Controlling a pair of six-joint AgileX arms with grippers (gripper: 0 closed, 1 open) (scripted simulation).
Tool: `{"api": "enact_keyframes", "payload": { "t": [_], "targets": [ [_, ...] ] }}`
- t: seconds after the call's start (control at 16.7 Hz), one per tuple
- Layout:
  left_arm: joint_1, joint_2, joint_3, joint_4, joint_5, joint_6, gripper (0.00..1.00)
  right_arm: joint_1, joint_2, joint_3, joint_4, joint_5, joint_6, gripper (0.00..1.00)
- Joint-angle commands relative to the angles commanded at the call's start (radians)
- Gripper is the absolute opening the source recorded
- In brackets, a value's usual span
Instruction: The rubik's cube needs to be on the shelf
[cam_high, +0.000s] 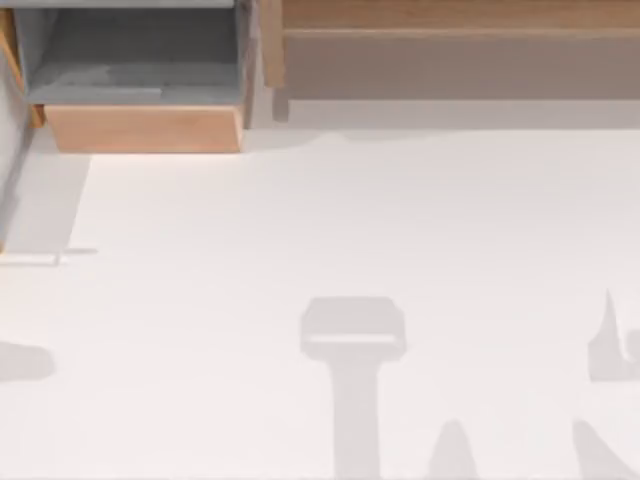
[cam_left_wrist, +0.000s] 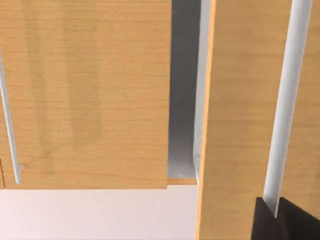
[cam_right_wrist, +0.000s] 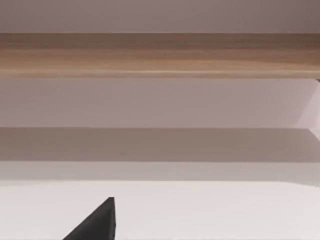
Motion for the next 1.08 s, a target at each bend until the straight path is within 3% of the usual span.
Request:
{"api": "enact_keyframes", "payload": {
  "t": [0.6, 1.08],
  "targets": [
    [0.000, 0.000, 0.000, 0.000, 0.000, 0.000, 0.98, 0.000, 0.000, 0.000, 0.000, 0.000, 0.000, 1.00],
    [0.000, 0.000, 0.000, 0.000, 0.000, 0.000, 1.00, 0.000, 0.000, 0.000, 0.000, 0.000, 0.000, 1.00]
  ]
}}
